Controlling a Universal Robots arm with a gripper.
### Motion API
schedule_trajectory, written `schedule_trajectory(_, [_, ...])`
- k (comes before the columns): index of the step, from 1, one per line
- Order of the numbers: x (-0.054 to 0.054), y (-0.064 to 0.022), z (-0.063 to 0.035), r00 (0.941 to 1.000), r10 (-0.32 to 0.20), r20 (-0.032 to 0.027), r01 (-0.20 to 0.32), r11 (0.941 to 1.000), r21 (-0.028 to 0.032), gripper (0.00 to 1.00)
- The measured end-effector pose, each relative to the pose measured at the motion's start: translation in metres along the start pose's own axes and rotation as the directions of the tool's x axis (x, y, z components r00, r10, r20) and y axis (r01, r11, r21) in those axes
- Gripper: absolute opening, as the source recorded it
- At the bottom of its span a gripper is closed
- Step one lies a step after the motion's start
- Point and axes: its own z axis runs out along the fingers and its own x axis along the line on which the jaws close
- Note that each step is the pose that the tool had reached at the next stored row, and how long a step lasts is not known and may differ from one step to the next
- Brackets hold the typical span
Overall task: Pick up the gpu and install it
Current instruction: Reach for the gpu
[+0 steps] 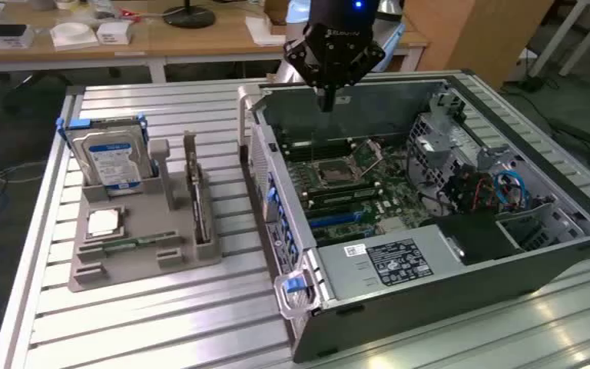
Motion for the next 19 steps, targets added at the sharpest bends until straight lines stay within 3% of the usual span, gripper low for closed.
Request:
schedule_trajectory(5, [0.002,-0.0002,0.0000,1.0000,0.000,0.0001,0.000,1.0000,-0.0001,0.10])
schedule_trajectory(19, [0.036,-0.0026,-0.0009,1.0000,0.000,0.0000,0.000,1.0000,-0.0001,0.10])
